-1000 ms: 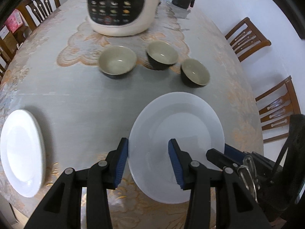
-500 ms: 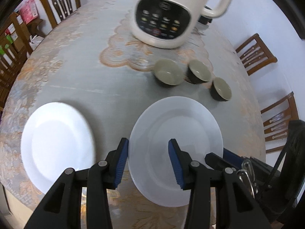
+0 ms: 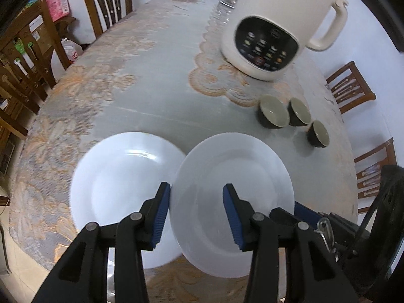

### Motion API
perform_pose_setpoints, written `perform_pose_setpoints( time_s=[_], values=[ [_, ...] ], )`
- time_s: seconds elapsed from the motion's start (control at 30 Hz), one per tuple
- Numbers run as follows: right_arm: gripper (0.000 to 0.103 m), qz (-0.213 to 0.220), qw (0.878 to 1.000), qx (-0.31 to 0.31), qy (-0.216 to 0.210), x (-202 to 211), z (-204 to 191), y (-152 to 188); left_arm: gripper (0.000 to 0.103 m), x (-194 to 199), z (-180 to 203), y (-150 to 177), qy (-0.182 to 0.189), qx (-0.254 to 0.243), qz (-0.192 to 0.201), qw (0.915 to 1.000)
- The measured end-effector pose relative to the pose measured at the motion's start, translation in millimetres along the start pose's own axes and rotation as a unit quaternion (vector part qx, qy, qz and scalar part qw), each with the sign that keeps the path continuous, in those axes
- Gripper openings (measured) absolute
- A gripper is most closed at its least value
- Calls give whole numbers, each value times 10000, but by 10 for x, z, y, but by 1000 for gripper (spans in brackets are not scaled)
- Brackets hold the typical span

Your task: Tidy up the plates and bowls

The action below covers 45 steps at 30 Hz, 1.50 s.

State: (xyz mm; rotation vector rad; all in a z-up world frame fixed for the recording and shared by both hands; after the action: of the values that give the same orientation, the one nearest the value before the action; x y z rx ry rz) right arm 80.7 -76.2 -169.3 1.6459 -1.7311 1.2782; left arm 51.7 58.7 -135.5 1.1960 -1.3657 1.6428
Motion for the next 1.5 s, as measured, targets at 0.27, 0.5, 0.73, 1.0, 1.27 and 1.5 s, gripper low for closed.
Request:
perform_pose_setpoints(
  time_s=[0.27, 0.5, 0.73, 1.0, 1.27, 1.5],
  values=[
    [37, -48, 9999, 111, -75, -207, -313, -25, 45, -8, -372, -8, -90, 139, 11, 9999],
    [37, -95, 9998, 173, -88, -420, -564, -50, 45, -60, -619, 12, -162, 251, -25, 9996],
    [37, -64, 9997, 227, -41, -509, -686, -79, 45, -123, -783, -4, -157, 243, -61, 9996],
    [37, -61, 9993, 355, 72, -568, -793, -64, 45, -220, -895, 34, -160, 225, -177, 9995],
    [37, -72, 9970, 688, 354, -613, -856, -46, 45, -239, -936, 40, -175, 136, -125, 9997],
    [38, -75, 9967, 722, 373, -635, -881, -15, 44, -230, -960, 42, -213, 116, -78, 9997]
  ],
)
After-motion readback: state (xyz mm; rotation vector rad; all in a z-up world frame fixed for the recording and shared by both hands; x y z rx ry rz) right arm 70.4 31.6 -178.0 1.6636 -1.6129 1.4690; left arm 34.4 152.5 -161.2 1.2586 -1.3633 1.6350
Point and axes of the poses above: each gripper's, at about its wrist camera, not at the fingertips, and x roughly against the way its jaws point, z to its right, y to its underside, the point moved 8 cm from there along -x, roughly the way its jaws point, and after that the axes turned 11 degrees about -y, right-handed, at the moved point
